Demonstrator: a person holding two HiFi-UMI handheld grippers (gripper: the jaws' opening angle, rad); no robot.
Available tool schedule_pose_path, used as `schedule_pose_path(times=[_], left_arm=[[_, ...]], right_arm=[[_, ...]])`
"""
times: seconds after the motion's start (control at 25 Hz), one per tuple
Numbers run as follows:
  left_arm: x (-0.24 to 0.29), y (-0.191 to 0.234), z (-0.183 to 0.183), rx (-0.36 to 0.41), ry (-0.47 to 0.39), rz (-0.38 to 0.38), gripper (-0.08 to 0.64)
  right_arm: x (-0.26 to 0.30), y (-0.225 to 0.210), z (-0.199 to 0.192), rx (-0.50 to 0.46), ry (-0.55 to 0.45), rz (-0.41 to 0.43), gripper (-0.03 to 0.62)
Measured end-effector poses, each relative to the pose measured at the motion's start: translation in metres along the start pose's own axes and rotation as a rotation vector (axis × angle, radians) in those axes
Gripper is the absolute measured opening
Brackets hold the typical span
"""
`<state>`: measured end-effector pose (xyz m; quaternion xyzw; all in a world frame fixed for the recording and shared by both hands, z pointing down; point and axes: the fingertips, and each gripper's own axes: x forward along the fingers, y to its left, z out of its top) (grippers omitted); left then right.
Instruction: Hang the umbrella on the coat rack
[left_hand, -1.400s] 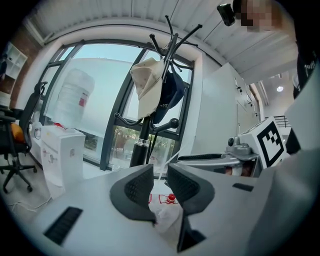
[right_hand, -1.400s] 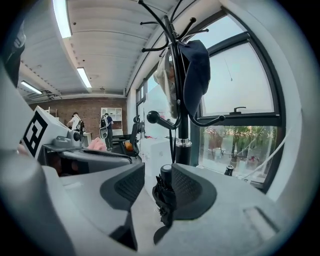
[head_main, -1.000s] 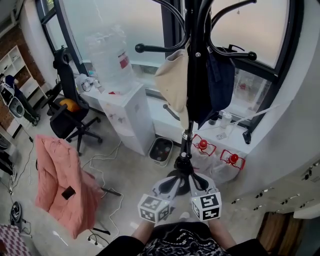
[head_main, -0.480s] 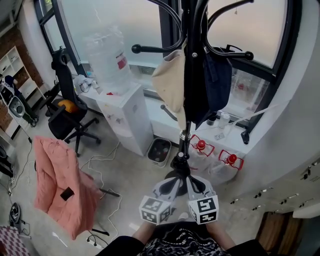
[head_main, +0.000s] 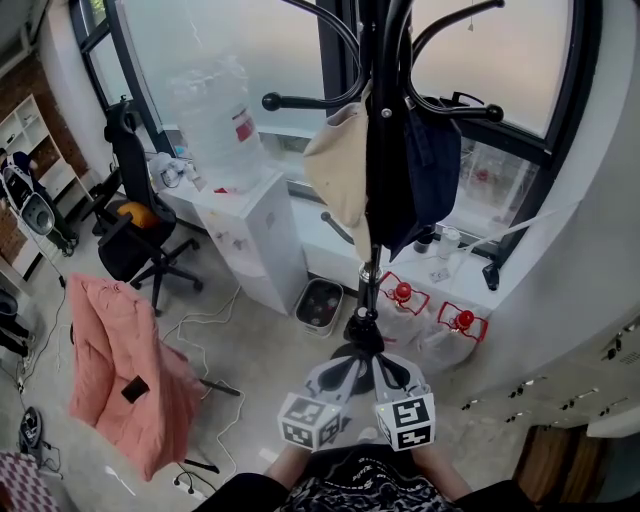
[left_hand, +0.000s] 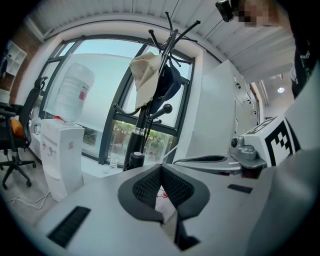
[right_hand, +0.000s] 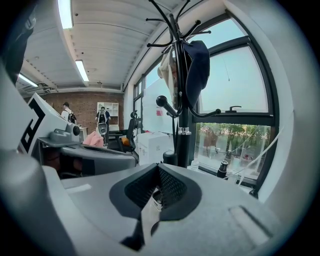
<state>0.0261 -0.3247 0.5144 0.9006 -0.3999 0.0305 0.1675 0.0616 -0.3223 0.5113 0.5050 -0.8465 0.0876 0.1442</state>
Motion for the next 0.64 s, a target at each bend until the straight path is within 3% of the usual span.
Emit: schedule_pose_path(times=[0.64], left_arm=[[0.005, 0.003, -0.001, 0.016, 0.013, 0.014, 0.011]], right_arm=[[0.000, -0.010, 0.001, -0.019, 0.003, -0.004, 0.005]])
